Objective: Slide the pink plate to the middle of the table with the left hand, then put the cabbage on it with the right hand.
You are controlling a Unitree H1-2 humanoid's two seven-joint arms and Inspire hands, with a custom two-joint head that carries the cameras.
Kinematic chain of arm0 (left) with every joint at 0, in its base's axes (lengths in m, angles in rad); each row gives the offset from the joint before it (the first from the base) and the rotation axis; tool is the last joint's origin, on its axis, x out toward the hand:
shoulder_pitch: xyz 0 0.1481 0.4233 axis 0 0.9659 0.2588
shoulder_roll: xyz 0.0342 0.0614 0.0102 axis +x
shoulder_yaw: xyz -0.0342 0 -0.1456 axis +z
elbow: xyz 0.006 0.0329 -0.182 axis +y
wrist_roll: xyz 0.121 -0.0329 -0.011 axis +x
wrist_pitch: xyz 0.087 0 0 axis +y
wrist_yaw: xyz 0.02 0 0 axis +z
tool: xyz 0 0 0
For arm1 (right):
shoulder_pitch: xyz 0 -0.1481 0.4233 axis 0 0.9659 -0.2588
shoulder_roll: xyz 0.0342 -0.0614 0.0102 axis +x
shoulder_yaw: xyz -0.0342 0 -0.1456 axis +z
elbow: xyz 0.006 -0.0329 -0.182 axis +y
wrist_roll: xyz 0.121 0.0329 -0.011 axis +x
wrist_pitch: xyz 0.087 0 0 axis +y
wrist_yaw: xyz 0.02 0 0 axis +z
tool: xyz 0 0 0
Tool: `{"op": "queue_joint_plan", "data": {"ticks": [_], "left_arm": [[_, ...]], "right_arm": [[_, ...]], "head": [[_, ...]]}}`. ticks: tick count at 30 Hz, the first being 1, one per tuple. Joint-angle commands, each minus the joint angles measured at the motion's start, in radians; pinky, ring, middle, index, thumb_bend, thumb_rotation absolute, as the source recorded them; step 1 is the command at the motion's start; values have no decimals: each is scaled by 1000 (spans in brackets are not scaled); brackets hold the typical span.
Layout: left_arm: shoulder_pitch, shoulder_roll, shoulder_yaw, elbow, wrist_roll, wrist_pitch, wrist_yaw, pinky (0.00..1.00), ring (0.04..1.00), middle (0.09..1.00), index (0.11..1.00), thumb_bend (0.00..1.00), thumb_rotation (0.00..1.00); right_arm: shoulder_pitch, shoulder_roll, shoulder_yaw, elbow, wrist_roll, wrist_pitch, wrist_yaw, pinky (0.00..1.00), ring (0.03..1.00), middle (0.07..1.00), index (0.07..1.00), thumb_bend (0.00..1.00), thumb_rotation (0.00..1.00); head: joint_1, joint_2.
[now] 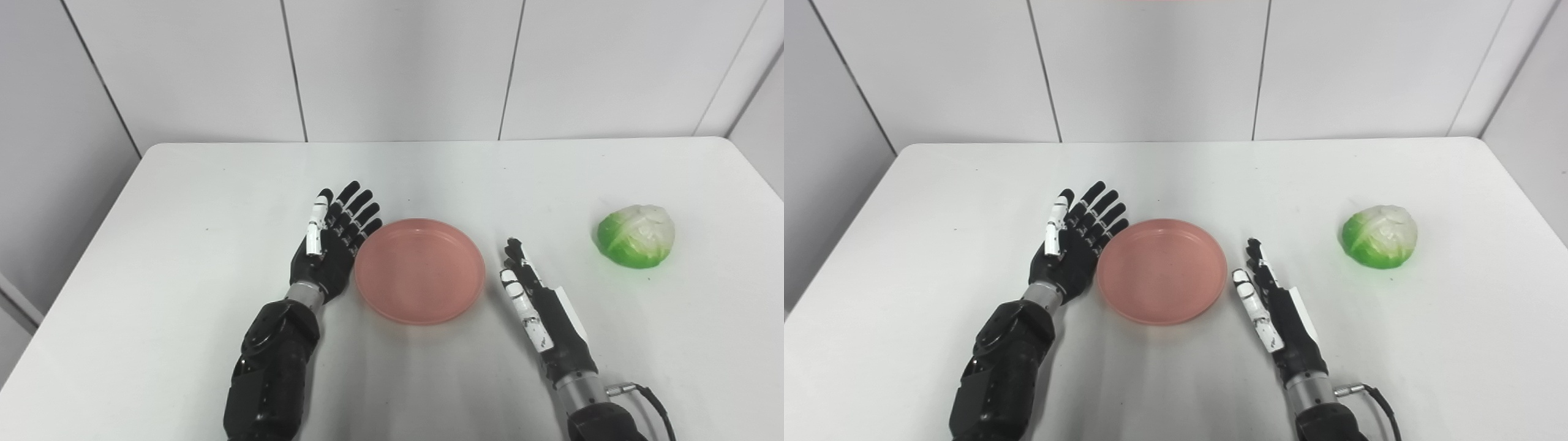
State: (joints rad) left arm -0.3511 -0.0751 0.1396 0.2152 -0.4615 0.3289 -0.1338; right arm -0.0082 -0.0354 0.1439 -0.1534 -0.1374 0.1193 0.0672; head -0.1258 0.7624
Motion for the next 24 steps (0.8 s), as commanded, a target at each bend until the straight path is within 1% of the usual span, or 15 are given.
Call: {"op": "queue_joint_plan", "data": {"ticks": [1, 7, 9, 10, 11, 14, 19, 20, 21, 22, 24], "left_arm": [[17, 4, -8, 3, 1, 41, 2, 915, 900, 901, 885, 358, 1000], [29, 7, -25, -3, 22, 22, -8, 911, 905, 906, 887, 353, 1000], [31, 11, -30, -1, 30, 11, -10, 905, 902, 904, 886, 355, 1000], [31, 14, -31, 1, 33, 3, -13, 902, 901, 903, 885, 356, 1000], [31, 15, -32, 3, 34, -3, -14, 906, 899, 902, 885, 357, 1000], [35, 14, -30, -8, 41, -12, 0, 919, 896, 897, 876, 366, 1000], [39, 15, -20, -32, 52, -3, 21, 914, 905, 894, 871, 374, 1000], [41, 20, -23, -35, 59, -7, 20, 914, 906, 895, 873, 372, 1000], [43, 25, -24, -34, 63, -12, 17, 912, 906, 896, 873, 370, 1000], [45, 29, -24, -33, 66, -17, 14, 906, 902, 895, 872, 368, 1000], [48, 36, -20, -19, 68, -30, 4, 902, 899, 893, 869, 374, 1000]], "right_arm": [[-17, 8, -1, -3, 8, -28, -1, 996, 979, 989, 996, 335, 1000], [-17, -2, -19, -14, 13, -34, -6, 1000, 982, 991, 997, 329, 1000], [-18, 0, -33, -16, 27, -45, -11, 994, 981, 990, 994, 329, 1000], [-19, 0, -39, -20, 29, -46, -14, 990, 981, 989, 992, 329, 1000], [-20, 0, -43, -24, 30, -45, -16, 978, 980, 991, 994, 350, 1000], [-23, -10, -45, -47, -43, -54, -48, 945, 964, 974, 981, 382, 1000], [-41, -21, -55, -87, -105, -50, -79, 952, 970, 967, 968, 394, 1000], [-49, -24, -54, -97, -127, -45, -85, 945, 969, 965, 963, 404, 1000], [-58, -27, -54, -105, -148, -41, -91, 933, 964, 961, 960, 423, 1000], [-67, -31, -54, -110, -164, -46, -97, 916, 954, 952, 954, 455, 1000], [-89, -45, -54, -116, -188, -66, -103, 888, 930, 940, 947, 476, 1000]], "head": [[-6, 1], [-26, 3], [-39, 1], [-57, -6], [-57, -6], [-96, -19], [-144, -38], [-144, -38], [-165, -46], [-170, -47], [-197, -57]]}}
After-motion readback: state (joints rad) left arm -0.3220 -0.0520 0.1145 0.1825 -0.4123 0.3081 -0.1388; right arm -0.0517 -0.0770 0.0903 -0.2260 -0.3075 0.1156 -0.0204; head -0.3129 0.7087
